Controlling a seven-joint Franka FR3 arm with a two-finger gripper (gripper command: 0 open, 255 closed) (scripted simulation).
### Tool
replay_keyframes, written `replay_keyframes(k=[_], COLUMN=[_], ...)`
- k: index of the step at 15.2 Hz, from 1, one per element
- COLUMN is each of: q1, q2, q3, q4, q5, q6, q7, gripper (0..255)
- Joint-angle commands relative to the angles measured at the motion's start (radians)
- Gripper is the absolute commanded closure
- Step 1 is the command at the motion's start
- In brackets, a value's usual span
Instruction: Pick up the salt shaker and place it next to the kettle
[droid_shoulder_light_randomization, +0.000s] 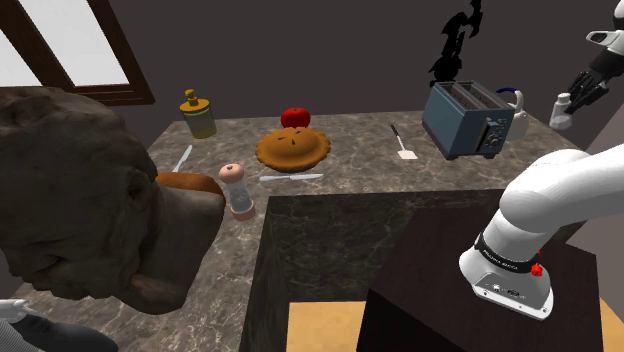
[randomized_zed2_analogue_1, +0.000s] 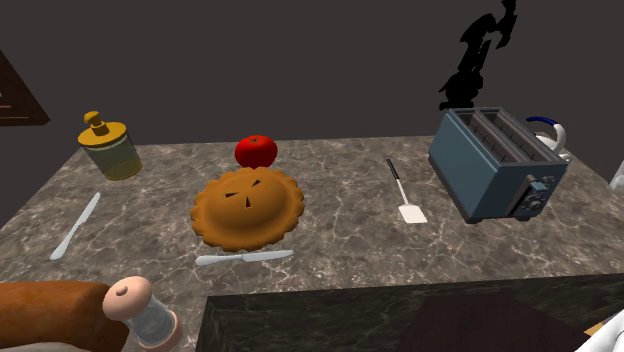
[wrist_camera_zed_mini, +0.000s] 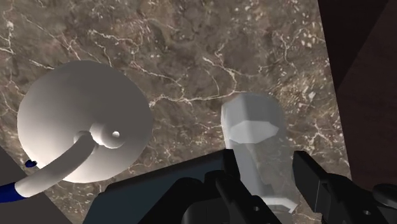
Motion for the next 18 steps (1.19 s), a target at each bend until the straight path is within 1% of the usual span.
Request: replay_keyframes(k=[1, 10, 18], q1=[-0.002, 0.014, 0.046], q2=[-0.003, -0.002, 0.007], q3=[-0.014, -0.092, -0.179], q4=[-0.024, -0.109, -0.170], q5=[-0.010, -0.050, -0.088], q6=[0.025, 0.133, 0.232], q7=[-0.001, -0.003, -0.004], gripper=[255, 255, 255])
